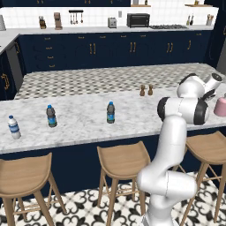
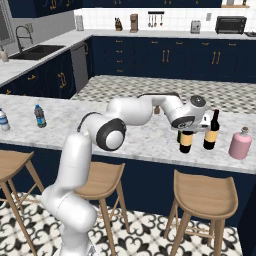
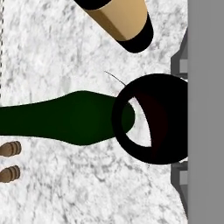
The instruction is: Move the plastic bottles in the middle to the plastics group, and the glass bottles in the middle to the glass group.
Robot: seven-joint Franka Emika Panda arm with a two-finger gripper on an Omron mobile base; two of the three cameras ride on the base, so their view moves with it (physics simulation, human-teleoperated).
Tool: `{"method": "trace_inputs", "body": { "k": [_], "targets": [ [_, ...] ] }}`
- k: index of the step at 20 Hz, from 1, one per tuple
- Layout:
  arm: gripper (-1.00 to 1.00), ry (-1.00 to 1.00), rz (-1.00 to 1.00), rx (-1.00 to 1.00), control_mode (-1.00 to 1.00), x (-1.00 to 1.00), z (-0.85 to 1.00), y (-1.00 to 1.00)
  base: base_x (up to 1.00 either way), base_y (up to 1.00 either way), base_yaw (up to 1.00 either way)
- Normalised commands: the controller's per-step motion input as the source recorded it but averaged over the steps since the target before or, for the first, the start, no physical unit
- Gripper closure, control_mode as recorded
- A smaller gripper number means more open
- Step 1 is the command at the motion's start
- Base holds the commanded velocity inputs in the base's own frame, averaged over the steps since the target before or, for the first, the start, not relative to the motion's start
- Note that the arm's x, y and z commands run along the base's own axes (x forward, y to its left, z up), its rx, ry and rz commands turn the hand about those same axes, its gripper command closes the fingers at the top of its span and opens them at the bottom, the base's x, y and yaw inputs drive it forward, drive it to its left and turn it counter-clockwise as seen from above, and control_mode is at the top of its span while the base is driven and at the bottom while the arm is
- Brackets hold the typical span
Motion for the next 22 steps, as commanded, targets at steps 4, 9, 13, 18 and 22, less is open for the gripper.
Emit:
{"method": "trace_inputs", "body": {
  "k": [4,9,13,18,22],
  "targets": [
    [-1.00,0.00,0.00,-0.02,-1.00,0.00,0.01,0.00,0.00,0.00,0.00],
    [-1.00,0.00,0.00,-0.05,-1.00,0.00,0.00,0.00,0.00,0.00,0.00],
    [-1.00,0.00,0.00,-0.05,-1.00,0.00,0.00,0.02,0.00,0.00,0.00],
    [-1.00,0.01,0.01,-0.04,-1.00,-0.20,0.14,0.13,0.00,0.00,0.00],
    [-1.00,0.00,0.07,-0.07,-1.00,-0.60,0.37,0.38,0.00,0.00,0.00]
  ]
}}
